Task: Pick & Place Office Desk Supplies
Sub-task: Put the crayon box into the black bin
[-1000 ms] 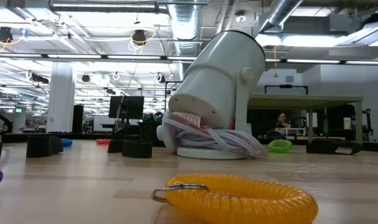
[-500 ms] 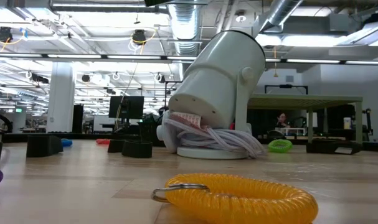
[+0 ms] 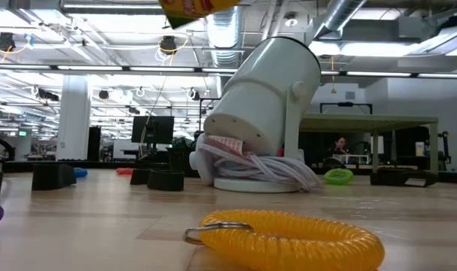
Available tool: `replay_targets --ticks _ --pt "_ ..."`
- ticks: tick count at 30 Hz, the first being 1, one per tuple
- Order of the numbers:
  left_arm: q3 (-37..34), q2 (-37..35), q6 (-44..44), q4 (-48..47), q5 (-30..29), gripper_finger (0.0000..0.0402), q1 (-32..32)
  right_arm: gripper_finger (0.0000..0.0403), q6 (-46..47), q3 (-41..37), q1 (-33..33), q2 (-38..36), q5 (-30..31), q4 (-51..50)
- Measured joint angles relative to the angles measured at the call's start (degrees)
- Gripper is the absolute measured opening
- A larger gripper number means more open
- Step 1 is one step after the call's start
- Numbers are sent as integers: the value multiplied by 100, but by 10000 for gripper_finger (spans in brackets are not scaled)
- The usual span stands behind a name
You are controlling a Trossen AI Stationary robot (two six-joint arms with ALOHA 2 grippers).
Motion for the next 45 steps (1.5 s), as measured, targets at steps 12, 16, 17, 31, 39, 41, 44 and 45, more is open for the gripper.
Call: replay_targets --ticks 12,16,17,31,39,41,44,45 --pt "-7 269 258 -104 -263 270 225 0 -162 0 -72 0 -89 208" --pt "-7 303 251 -119 -258 256 332 0 -212 0 -72 0 -101 229" --pt "-7 303 247 -101 -241 251 365 0 -214 0 -76 0 -106 230" --pt "-5 297 -54 -116 311 169 640 0 -259 0 -61 -2 -108 284" --pt "-4 295 -236 -124 360 103 660 0 -262 0 -61 -2 -109 325" --pt "-4 293 -238 -129 357 97 662 0 -264 0 -61 -2 -109 337" --pt "-4 288 -242 -141 353 99 648 0 -336 -5 -54 -2 -109 402" --pt "-2 283 -241 -150 340 99 627 0 -425 -9 -34 -2 -109 458"
